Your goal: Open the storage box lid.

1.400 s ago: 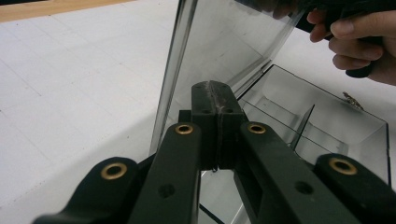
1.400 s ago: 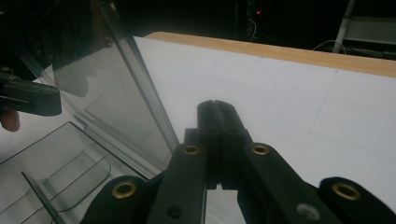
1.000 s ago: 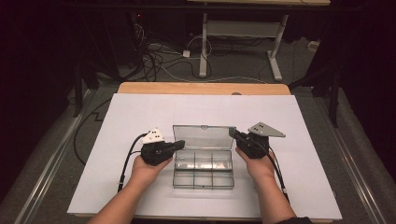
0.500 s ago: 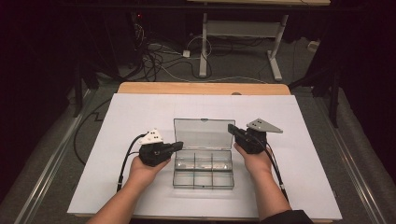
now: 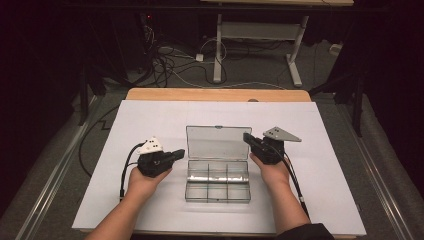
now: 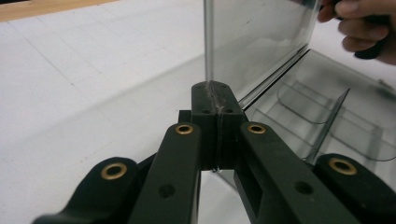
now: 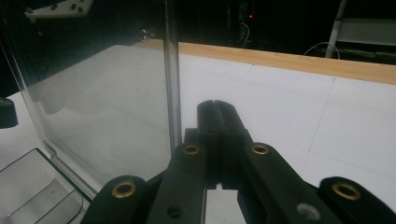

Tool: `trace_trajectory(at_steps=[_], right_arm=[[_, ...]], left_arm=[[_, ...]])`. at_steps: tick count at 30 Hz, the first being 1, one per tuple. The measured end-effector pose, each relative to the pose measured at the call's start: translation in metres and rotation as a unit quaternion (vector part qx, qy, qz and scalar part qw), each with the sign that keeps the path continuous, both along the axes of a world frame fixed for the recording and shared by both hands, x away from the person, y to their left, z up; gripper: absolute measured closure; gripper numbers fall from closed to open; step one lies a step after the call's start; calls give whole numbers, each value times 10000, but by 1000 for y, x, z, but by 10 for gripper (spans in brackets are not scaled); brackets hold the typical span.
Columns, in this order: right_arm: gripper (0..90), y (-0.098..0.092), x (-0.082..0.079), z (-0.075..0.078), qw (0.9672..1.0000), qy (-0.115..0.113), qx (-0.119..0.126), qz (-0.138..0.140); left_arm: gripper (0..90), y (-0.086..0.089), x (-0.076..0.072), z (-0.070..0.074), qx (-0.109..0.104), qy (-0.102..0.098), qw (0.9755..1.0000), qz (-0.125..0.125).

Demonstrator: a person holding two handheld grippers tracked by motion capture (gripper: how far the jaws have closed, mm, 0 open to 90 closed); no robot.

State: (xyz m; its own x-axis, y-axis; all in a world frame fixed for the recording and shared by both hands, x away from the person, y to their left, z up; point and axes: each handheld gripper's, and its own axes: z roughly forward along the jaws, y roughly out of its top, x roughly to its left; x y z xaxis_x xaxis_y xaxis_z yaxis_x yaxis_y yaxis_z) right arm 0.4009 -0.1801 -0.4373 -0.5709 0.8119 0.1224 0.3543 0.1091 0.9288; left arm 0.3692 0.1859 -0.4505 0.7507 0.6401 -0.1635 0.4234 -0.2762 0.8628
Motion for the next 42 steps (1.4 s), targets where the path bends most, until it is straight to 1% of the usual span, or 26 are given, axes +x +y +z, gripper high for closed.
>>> trace_trajectory(at_steps=[2, 4, 6, 7, 10, 13, 14, 16, 17, 19, 20, 23, 28, 31, 33, 42], right_arm=[[900, 0, 0, 0, 10000, 5, -3, 1], [900, 0, 0, 0, 10000, -4, -17, 16], [900, 0, -1, 0, 10000, -1, -13, 13], [900, 0, -1, 0, 10000, 0, -9, 9], [900, 0, -1, 0, 10000, -4, -20, 20], [900, 0, 0, 0, 10000, 13, -25, 19], [900, -1, 0, 0, 10000, 15, -29, 26], [900, -1, 1, 0, 10000, 23, -33, 18], [900, -1, 1, 0, 10000, 24, -34, 15], [900, -1, 1, -1, 10000, 28, -31, 14], [900, -1, 1, -1, 10000, 23, -40, 15], [900, -1, 2, -1, 10000, 32, -49, 13], [900, -2, 2, -2, 9999, 71, -82, -13], [900, -3, 4, -2, 9999, 101, -108, -44], [900, -3, 5, -3, 9999, 113, -97, -42], [900, -3, 9, -7, 9996, 210, -166, -44]], left_arm=[[875, 3, 4, -1, 76, 17, 10000, 55], [875, 8, 9, -1, 89, 55, 9998, 160], [875, 12, 14, -1, -50, 120, 9995, 283], [875, 14, 16, -1, -81, 143, 9993, 325], [875, 13, 24, -1, -135, 198, 9989, 400], [875, 8, 31, 1, -86, 250, 9986, 461], [875, 6, 34, 2, -83, 253, 9985, 468], [875, 2, 39, 4, -163, 249, 9984, 475], [875, 0, 42, 5, -168, 285, 9984, 455], [875, -6, 45, 7, -163, 274, 9986, 426], [875, -8, 46, 8, -160, 246, 9987, 409], [875, -16, 48, 8, -163, 244, 9989, 359], [875, -23, 50, 10, -187, 221, 9992, 294], [875, -26, 51, 12, -218, 200, 9992, 283], [875, -26, 52, 11, -223, 221, 9991, 291], [875, -29, 59, 8, -167, 285, 9988, 350]])
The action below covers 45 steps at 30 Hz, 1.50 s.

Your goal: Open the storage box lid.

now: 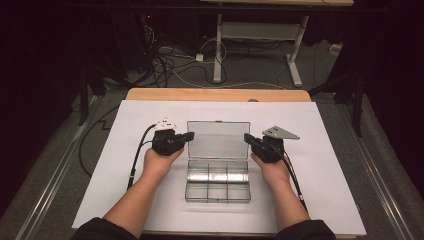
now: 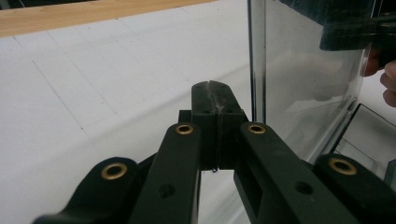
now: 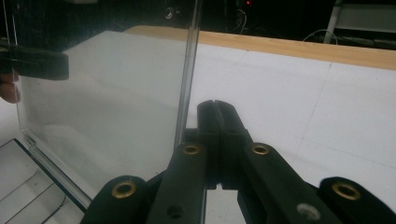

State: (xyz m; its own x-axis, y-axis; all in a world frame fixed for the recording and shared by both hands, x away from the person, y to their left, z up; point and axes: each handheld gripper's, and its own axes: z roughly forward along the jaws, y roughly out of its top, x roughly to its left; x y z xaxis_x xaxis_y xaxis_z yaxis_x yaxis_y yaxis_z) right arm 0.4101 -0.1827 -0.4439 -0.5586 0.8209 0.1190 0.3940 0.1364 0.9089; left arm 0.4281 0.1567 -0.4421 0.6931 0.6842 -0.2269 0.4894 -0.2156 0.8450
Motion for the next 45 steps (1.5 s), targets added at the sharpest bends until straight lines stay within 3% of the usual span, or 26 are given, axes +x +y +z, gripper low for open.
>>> trace_trajectory(at_steps=[13, 25, 34, 43, 45], right_arm=[[900, 5, 9, -8, 9990, 243, -371, -37], [900, 9, 13, -16, 9957, 491, -781, -36], [900, 10, 16, -20, 9902, 781, -1157, 25], [900, 12, 18, -26, 9844, 1053, -1409, 68], [900, 12, 18, -27, 9831, 1105, -1459, 92]], left_arm=[[875, -2, 7, -10, 127, 177, 9997, 111], [875, -6, 11, -21, 360, 463, 9981, 164], [876, -8, 12, -29, 725, 643, 9952, 143], [875, -12, 13, -36, 1091, 906, 9898, 141], [875, -12, 13, -36, 1092, 921, 9896, 148]])
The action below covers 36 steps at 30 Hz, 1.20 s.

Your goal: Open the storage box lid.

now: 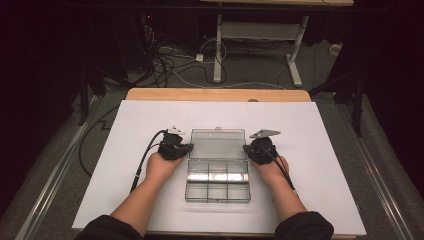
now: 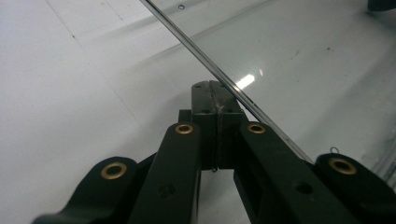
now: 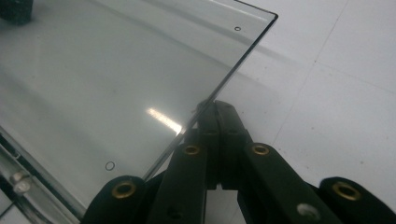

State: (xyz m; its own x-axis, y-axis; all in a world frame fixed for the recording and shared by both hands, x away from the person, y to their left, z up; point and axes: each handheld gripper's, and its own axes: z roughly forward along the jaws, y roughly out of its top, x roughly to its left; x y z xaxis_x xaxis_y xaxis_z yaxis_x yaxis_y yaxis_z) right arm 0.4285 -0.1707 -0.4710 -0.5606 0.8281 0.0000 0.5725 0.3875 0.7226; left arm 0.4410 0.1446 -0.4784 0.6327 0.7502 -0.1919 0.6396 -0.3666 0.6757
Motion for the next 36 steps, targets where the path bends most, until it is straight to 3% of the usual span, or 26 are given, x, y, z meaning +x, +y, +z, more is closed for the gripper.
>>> trace_trajectory(at_steps=[9, 19, 24, 29, 36], right_arm=[[900, 0, -1, -1, 9999, 95, -112, -3], [900, -2, -3, 0, 9997, 137, -182, -5], [900, -8, -5, 2, 9999, 126, -105, -36], [900, -12, -10, 6, 10000, 20, -6, -32], [900, -22, -25, 16, 9995, -216, 217, 10]], left_arm=[[876, 2, -3, 2, 182, 4, 9998, -6], [875, 7, -8, 1, 133, 19, 9999, -9], [875, 13, -11, -1, -45, 36, 10000, 22], [874, 18, -16, 1, -81, 3, 10000, 41], [874, 28, -32, 8, -461, -203, 9987, 0]])
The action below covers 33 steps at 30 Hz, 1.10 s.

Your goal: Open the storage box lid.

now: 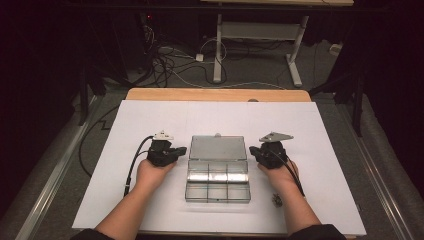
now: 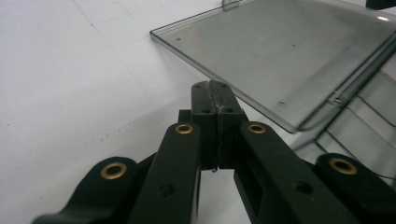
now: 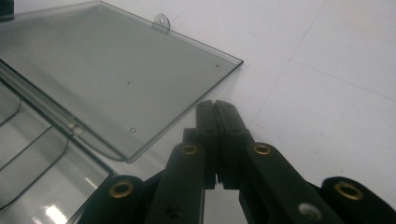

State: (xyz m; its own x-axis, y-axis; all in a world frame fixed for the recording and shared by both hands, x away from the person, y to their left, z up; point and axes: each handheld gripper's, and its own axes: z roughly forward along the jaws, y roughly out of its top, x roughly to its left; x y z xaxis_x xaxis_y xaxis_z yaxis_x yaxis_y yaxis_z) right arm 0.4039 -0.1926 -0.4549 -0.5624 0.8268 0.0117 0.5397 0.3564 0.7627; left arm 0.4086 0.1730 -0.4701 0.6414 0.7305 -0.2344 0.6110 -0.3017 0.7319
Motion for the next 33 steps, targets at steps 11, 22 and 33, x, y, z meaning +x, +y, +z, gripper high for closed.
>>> trace_trajectory(at_steps=[11, 22, 33], right_arm=[[805, -20, -43, 6, 9983, -386, 396, 166], [338, -37, -85, 11, 9953, -754, 590, 145], [4, -54, -105, 3, 9955, -737, 587, -106]], left_arm=[[822, 18, -48, 12, -335, -399, 9981, -316], [389, 40, -91, 12, -419, -969, 9935, -432], [0, 48, -95, 6, -277, -907, 9949, -347]])
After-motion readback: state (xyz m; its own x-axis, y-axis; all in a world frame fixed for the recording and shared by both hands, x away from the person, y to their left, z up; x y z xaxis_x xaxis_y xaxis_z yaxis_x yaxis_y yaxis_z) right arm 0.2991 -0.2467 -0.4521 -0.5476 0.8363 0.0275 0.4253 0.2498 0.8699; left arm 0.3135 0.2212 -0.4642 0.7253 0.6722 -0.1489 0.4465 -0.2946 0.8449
